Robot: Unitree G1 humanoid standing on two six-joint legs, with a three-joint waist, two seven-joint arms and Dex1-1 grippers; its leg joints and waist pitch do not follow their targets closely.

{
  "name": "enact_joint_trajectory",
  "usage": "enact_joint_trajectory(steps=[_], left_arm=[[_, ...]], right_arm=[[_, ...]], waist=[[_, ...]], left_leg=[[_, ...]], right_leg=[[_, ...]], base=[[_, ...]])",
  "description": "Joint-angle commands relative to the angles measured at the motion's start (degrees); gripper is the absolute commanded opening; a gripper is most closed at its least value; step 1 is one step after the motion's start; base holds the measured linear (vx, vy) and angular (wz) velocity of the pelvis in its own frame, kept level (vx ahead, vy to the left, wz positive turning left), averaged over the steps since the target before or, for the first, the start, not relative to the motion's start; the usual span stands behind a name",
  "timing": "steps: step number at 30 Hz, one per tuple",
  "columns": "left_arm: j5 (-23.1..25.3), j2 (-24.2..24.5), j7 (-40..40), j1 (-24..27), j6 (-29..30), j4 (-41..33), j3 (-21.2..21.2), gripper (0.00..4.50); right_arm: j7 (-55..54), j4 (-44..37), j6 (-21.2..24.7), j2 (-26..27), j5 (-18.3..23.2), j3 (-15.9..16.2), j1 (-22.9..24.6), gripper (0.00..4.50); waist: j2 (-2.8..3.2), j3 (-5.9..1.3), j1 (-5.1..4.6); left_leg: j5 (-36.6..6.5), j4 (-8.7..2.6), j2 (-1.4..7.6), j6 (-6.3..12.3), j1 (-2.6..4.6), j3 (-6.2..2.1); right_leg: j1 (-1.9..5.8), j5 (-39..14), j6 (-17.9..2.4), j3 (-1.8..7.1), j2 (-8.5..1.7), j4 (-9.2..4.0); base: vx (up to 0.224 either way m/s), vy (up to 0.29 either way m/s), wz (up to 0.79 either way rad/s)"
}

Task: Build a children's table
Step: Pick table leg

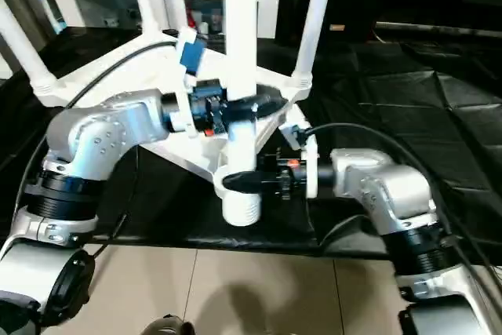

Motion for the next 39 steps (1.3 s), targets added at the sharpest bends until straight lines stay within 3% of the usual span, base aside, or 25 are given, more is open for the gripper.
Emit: enact_joint_trajectory(steps=[1,2,5,9,13,14,15,16,17,18,19,20,21,22,24,26,27,28,29,31,32,33,35,37,39], left_arm=[[-0.6,-1.1,1.8,-0.8,-1.6,-0.4,1.5,2.94],[-1.0,-3.4,4.1,-0.4,-5.4,0.4,3.9,3.26],[-4.8,-9.5,8.4,0.6,-13.4,1.5,10.8,3.34],[-11.8,-14.3,11.3,1.1,-14.9,0.7,16.8,3.36],[-13.7,-16.3,14.1,1.2,-15.7,-0.5,19.1,3.36],[-13.3,-16.5,15.4,1.2,-16.5,-0.8,19.7,3.36],[-4.9,-14.6,21.7,1.4,-20.3,0.4,18.3,3.36],[0.5,-12.6,23.3,2.0,-22.1,1.0,15.7,3.36],[9.0,-9.2,25.3,3.1,-24.7,1.8,11.3,3.36],[15.2,-6.3,26.4,4.6,-27.2,2.2,8.2,3.36],[18.9,-4.5,27.0,5.7,-28.9,2.4,6.4,3.36],[21.6,-2.4,28.0,7.9,-29.5,1.6,5.4,3.36],[23.1,-0.3,30.5,11.0,-26.5,-0.3,5.2,3.36],[23.1,-0.3,30.5,11.0,-26.5,-0.3,5.2,3.36],[25.0,1.1,33.5,15.3,-24.9,-3.9,6.0,3.36],[29.5,2.4,36.0,24.2,-28.6,-10.1,7.8,3.36],[30.8,2.0,37.9,26.5,-30.1,-10.6,8.2,3.36],[30.9,1.9,38.0,26.5,-30.1,-10.6,8.2,3.36],[31.4,1.2,39.9,27.6,-30.7,-10.7,8.8,3.36],[33.3,0.8,41.1,31.1,-34.1,-10.7,7.8,3.36],[35.8,0.7,42.2,33.8,-37.9,-11.0,5.8,3.36],[35.8,0.7,42.2,33.8,-37.9,-11.0,5.8,3.36],[36.9,0.0,43.1,35.3,-39.1,-12.4,3.9,3.36],[37.5,-0.4,43.3,35.7,-38.8,-13.4,3.0,3.36],[37.5,-1.1,43.3,35.9,-38.9,-13.7,3.0,3.36]], right_arm=[[-1.6,-0.3,-2.0,0.8,0.4,-2.4,0.0,1.89],[-3.2,0.1,-3.1,1.9,0.8,-4.0,0.3,1.89],[-6.1,-0.1,-4.4,4.2,2.9,-7.8,1.0,1.89],[-8.6,-1.5,-5.0,5.7,4.7,-11.2,2.1,1.89],[-12.6,-1.2,-7.7,7.3,3.8,-13.6,2.4,1.89],[-14.6,-1.0,-8.8,8.0,3.3,-14.5,2.5,1.89],[-22.5,-0.7,-13.4,9.8,-1.3,-16.1,2.5,1.89],[-24.8,-0.6,-14.6,9.8,-3.5,-15.8,2.6,1.89],[-28.1,-0.6,-16.2,9.7,-6.7,-15.1,2.9,1.89],[-32.0,-0.6,-16.7,9.8,-9.6,-15.0,3.6,1.89],[-34.7,-0.6,-16.8,9.9,-11.4,-14.9,4.1,1.89],[-39.2,-2.0,-15.9,10.2,-14.0,-15.2,6.1,1.88],[-42.7,-5.5,-16.8,11.0,-16.2,-16.0,10.4,1.88],[-42.7,-5.5,-16.8,11.0,-16.2,-16.0,10.4,1.88],[-45.9,-10.3,-17.8,12.1,-18.7,-16.3,15.2,1.88],[-52.6,-16.0,-16.9,16.0,-20.7,-18.6,21.6,1.88],[-53.1,-16.4,-17.9,16.1,-21.8,-17.8,23.4,1.88],[-53.1,-16.4,-18.0,16.1,-21.9,-17.8,23.5,1.88],[-53.1,-16.5,-18.5,15.9,-22.4,-16.9,24.6,1.88],[-54.0,-16.9,-21.2,16.0,-24.2,-15.5,27.1,1.88],[-54.6,-18.2,-23.4,16.0,-25.1,-13.9,28.7,1.88],[-54.6,-18.2,-23.4,16.0,-25.1,-13.9,28.7,1.88],[-54.2,-19.7,-25.0,17.6,-24.8,-13.7,30.1,1.88],[-54.7,-19.8,-25.6,18.9,-24.5,-14.3,30.9,1.88],[-53.9,-19.9,-26.3,19.4,-23.4,-14.3,31.6,1.88]], waist=[[-0.85,-5.03,0.09],[-0.87,-4.96,0.09],[-0.87,-5.08,0.28],[-0.70,-5.12,0.29],[-0.59,-5.02,0.11],[-0.31,-5.07,0.04],[-0.44,-4.96,-0.07],[-0.40,-4.86,-0.22],[-0.89,-4.88,-0.60],[-1.24,-4.81,-0.52],[-0.94,-4.73,-0.62],[-1.53,-4.85,-0.64],[-1.27,-4.95,-0.68],[-1.84,-5.05,-0.86],[-1.05,-5.18,-0.78],[-1.00,-5.35,-1.00],[-0.74,-5.23,-1.34],[-0.89,-5.10,-1.51],[-0.30,-4.93,-1.69],[-0.67,-4.14,-1.93],[-1.04,-3.80,-2.25],[-1.04,-3.80,-2.25],[-1.09,-3.69,-2.70],[-1.36,-3.57,-3.07],[-1.21,-3.37,-3.45]], left_leg=[[-7.5,-3.16,1.78,1.40,0.96,-1.07],[-7.8,-3.16,1.81,1.41,0.87,-1.03],[-8.5,-2.97,1.76,1.46,0.78,-1.04],[-8.6,-2.96,1.65,2.17,0.80,-1.08],[-9.1,-3.13,1.74,1.88,0.80,-1.15],[-9.3,-3.12,1.67,1.66,0.88,-1.19],[-9.6,-3.28,1.81,1.21,0.97,-1.27],[-9.9,-3.48,1.89,0.77,0.92,-1.44],[-10.1,-3.70,1.72,-0.37,1.17,-1.48],[-9.9,-3.93,1.85,-0.71,1.15,-1.65],[-9.9,-4.05,1.77,-1.20,1.25,-1.58],[-8.3,-4.12,1.75,-1.89,1.20,-1.54],[-7.5,-4.00,1.73,-2.14,1.40,-1.26],[-7.0,-4.03,1.81,-2.15,1.26,-1.22],[-8.0,-4.06,1.90,-1.87,1.46,-1.27],[-6.0,-3.98,2.31,-0.54,1.19,-1.39],[-6.4,-4.02,2.12,-0.11,1.10,-1.32],[-7.5,-4.08,2.05,-0.15,1.10,-1.23],[-10.6,-4.22,1.80,-0.43,1.43,-1.10],[-16.6,-4.59,1.89,-1.18,1.74,-1.07],[-20.1,-4.95,1.81,-1.70,1.71,-1.43],[-20.1,-4.95,1.81,-1.70,1.71,-1.43],[-22.4,-4.93,1.69,-1.94,2.05,-1.67],[-22.9,-5.01,1.63,-1.83,1.80,-1.80],[-24.5,-5.00,1.67,-1.84,1.95,-1.98]], right_leg=[[3.23,-10.0,-11.6,2.75,-3.44,-3.87],[3.27,-10.2,-11.8,2.76,-3.55,-4.15],[3.45,-9.8,-12.4,2.66,-3.78,-4.24],[3.43,-9.4,-12.2,2.55,-3.46,-4.09],[3.30,-10.7,-11.2,2.53,-3.37,-4.34],[3.31,-11.4,-10.8,2.46,-3.35,-4.40],[3.04,-12.0,-10.1,2.50,-3.33,-4.55],[2.98,-12.8,-9.2,2.47,-3.23,-4.71],[3.01,-15.1,-5.4,2.52,-2.97,-4.81],[2.97,-15.9,-4.0,2.57,-3.05,-5.01],[2.87,-16.9,-2.8,2.61,-2.98,-4.94],[2.98,-17.2,-1.2,2.75,-3.14,-4.71],[2.65,-15.6,-1.7,2.95,-3.16,-4.67],[2.78,-13.8,-2.2,2.96,-3.04,-4.39],[2.55,-10.7,-4.4,2.89,-2.97,-4.04],[2.56,-4.0,-6.7,2.93,-3.00,-3.39],[2.53,-3.4,-7.2,2.84,-2.71,-3.56],[2.55,-4.2,-7.2,2.84,-2.73,-3.76],[2.37,-8.0,-7.2,2.89,-2.77,-4.26],[1.95,-16.3,-5.7,2.93,-2.95,-5.68],[1.94,-23.3,-2.9,2.81,-3.04,-6.53],[1.94,-23.3,-2.9,2.81,-3.04,-6.53],[1.48,-29.3,0.0,2.78,-3.18,-7.17],[1.55,-30.3,0.2,2.61,-3.13,-7.32],[1.20,-32.0,0.3,2.49,-3.22,-7.68]], base=[[0.000,0.000,0.00],[0.000,0.000,0.00],[0.000,0.000,0.00],[0.000,0.000,0.00],[0.000,0.000,0.00],[0.000,0.000,0.00],[0.000,0.000,0.00],[0.000,0.000,0.00],[0.000,0.000,0.00],[0.000,0.000,0.00],[0.000,0.000,0.00],[0.000,0.000,0.00],[0.000,0.000,0.00],[0.000,0.000,0.00],[0.000,0.000,0.00],[0.000,0.000,0.00],[0.000,0.000,0.00],[0.000,0.000,0.00],[0.000,0.000,0.00],[0.000,0.000,0.00],[0.000,0.000,0.00],[0.000,0.000,0.00],[0.000,0.000,0.00],[0.000,0.000,0.00],[0.000,0.000,0.00]])
